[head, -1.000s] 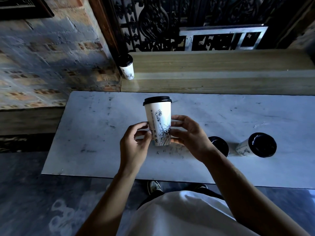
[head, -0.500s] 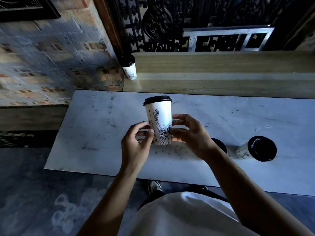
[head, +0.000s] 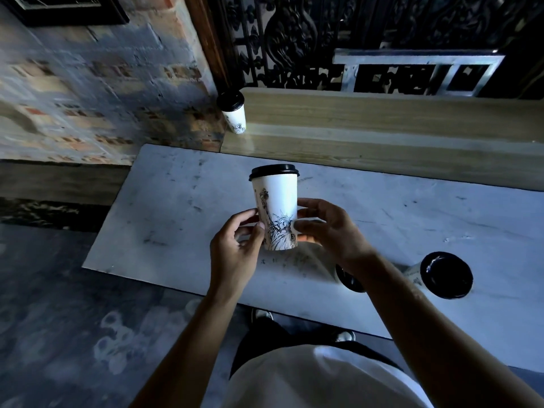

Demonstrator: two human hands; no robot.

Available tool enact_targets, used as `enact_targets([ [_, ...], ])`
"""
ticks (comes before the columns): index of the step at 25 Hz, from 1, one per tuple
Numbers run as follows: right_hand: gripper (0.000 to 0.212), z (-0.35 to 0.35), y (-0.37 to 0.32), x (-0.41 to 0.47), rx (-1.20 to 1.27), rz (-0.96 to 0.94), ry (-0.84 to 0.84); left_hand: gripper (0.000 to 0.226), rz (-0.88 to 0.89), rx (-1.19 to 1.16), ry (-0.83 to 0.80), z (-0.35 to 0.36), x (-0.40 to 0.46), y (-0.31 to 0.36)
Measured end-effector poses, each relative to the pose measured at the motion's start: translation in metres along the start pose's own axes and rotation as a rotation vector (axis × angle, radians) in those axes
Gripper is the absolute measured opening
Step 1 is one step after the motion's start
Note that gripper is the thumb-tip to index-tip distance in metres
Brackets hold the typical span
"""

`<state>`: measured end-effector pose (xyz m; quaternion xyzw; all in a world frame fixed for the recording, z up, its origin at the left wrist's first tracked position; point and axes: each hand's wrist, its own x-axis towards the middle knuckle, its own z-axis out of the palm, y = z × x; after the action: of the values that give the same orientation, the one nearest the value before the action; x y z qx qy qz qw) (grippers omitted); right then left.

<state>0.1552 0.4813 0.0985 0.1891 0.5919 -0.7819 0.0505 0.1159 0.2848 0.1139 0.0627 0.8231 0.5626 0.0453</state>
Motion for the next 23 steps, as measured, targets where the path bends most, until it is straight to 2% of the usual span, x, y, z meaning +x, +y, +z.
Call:
enact_targets([
  [3,0.039,-0.009,-0.007,0.015,-0.096,0.020,-0.019,0.025,-0.026,0.010,0.025,0.012,0.008,-0.003],
  [8,0.039,-0.022,-0.018,0.070,-0.292,0.043,0.040,0.025,-0.049,0.021,0.009,0.042,0.056,-0.012],
  [11,0.037,-0.029,-0.028,0.115,-0.422,0.031,0.077,0.027,-0.100,0.014,-0.022,0.065,0.113,-0.027],
  [17,0.037,-0.052,-0.033,0.245,-0.486,0.030,0.192,0.026,-0.192,-0.073,-0.116,0.113,0.243,-0.060],
  [19,0.041,-0.059,-0.034,0.290,-0.518,0.021,0.249,0.027,-0.224,-0.099,-0.135,0.133,0.288,-0.071],
  [23,0.065,-0.076,-0.030,0.361,-0.515,-0.023,0.334,0.024,-0.222,-0.140,-0.155,0.167,0.355,-0.095],
])
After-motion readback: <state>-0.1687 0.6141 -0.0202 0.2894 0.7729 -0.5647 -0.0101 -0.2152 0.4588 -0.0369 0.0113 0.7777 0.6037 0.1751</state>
